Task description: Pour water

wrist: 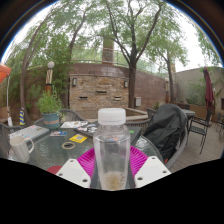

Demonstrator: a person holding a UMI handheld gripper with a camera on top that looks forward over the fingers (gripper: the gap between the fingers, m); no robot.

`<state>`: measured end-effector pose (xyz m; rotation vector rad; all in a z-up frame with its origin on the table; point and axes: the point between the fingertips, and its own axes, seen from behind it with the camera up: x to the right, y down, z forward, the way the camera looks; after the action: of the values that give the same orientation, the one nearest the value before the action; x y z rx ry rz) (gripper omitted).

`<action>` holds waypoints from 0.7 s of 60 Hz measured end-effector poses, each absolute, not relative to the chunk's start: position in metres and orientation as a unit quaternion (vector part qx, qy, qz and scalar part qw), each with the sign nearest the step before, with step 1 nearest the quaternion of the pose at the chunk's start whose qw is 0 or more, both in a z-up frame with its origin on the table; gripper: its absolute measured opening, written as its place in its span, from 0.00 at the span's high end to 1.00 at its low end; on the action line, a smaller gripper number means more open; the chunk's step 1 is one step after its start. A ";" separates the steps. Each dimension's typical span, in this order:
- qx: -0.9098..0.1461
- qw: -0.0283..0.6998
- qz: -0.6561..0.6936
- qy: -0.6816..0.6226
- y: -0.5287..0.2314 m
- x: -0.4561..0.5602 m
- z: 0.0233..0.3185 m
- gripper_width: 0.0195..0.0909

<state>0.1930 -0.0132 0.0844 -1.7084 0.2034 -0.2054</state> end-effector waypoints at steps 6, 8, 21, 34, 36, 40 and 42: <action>-0.777 0.620 -0.092 0.067 -0.009 0.179 0.086 0.72; -0.785 0.611 -0.092 0.055 -0.007 0.172 0.080 0.73; -0.771 0.583 -0.243 -0.079 -0.009 0.099 0.150 0.74; -0.707 0.456 -0.433 -0.325 0.013 0.009 0.151 0.74; -0.684 0.428 -0.465 -0.366 0.018 0.000 0.145 0.74; -0.644 0.358 -0.517 -0.436 0.025 -0.004 0.142 0.74; -0.621 0.333 -0.535 -0.466 0.028 -0.012 0.139 0.74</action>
<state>-0.0123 0.0280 0.1388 -1.6206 -1.2169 -1.3983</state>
